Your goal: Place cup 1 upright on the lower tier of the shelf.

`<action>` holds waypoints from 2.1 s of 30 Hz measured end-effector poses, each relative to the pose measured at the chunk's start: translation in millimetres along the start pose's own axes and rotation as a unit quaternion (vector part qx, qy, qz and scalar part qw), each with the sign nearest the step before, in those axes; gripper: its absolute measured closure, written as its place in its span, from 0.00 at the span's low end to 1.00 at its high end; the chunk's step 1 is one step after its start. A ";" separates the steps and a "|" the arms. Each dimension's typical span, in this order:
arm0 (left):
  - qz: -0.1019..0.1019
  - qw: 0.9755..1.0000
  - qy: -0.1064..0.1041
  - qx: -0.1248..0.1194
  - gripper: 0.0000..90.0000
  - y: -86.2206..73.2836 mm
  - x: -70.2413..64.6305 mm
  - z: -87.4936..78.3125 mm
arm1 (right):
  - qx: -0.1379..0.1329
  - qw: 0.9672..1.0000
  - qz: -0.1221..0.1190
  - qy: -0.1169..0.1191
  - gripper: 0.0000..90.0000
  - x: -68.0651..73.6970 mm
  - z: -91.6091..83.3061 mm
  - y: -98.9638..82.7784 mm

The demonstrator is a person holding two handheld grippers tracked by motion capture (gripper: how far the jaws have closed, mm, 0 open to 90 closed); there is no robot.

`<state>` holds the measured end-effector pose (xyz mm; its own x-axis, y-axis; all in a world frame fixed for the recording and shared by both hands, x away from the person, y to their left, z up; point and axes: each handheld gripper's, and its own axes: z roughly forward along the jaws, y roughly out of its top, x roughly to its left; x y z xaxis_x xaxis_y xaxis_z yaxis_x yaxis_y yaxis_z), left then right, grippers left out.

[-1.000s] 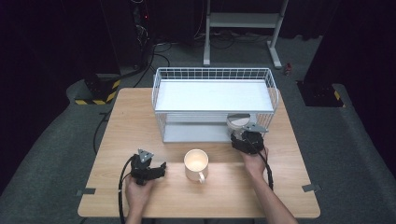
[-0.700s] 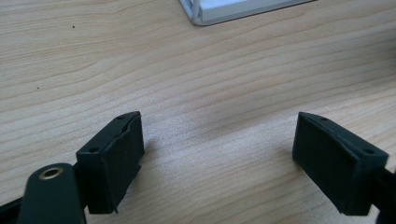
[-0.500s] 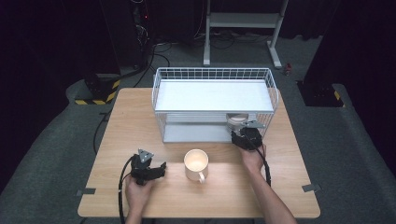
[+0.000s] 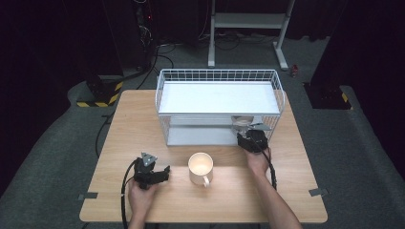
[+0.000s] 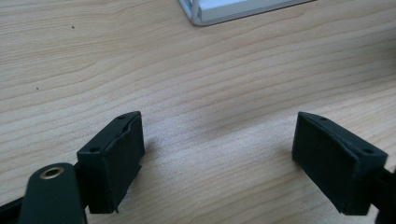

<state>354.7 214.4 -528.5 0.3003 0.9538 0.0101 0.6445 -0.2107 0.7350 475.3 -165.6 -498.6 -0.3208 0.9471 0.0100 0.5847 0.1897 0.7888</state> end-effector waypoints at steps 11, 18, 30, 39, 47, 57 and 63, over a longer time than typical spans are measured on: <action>-0.001 1.000 -0.001 0.000 0.19 -0.1 -0.2 0.0 | 0.002 1.000 -0.014 -0.010 0.58 0.1 5.2 9.5; 0.000 1.000 -0.001 0.001 0.19 -0.1 -0.1 -0.1 | 0.007 1.000 -0.012 -0.013 0.63 0.6 12.9 10.2; 0.000 1.000 -0.002 -0.001 0.19 0.2 -0.2 0.4 | 0.013 1.000 -0.008 -0.013 0.69 2.4 21.4 15.4; 0.000 1.000 -0.002 -0.001 0.19 0.2 -0.2 0.4 | 0.018 1.000 -0.001 -0.008 0.74 -0.7 25.7 13.8; 0.000 1.000 -0.001 -0.001 0.19 0.2 -0.2 0.5 | 0.017 1.000 0.000 0.000 0.63 -1.1 18.7 13.2; 0.000 1.000 -0.002 -0.001 0.19 0.2 -0.2 0.5 | -0.009 0.999 -0.004 0.035 0.51 -2.4 -4.6 11.1; -0.001 1.000 -0.001 -0.001 0.19 0.2 -0.2 0.5 | -0.023 0.998 0.004 0.055 0.47 -5.4 -17.1 8.2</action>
<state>355.1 214.0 -528.7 0.3017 0.9534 0.0074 0.6437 -0.2094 0.7360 469.1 -173.6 -481.7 -0.3970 0.9142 0.0812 0.5535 0.1680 0.8157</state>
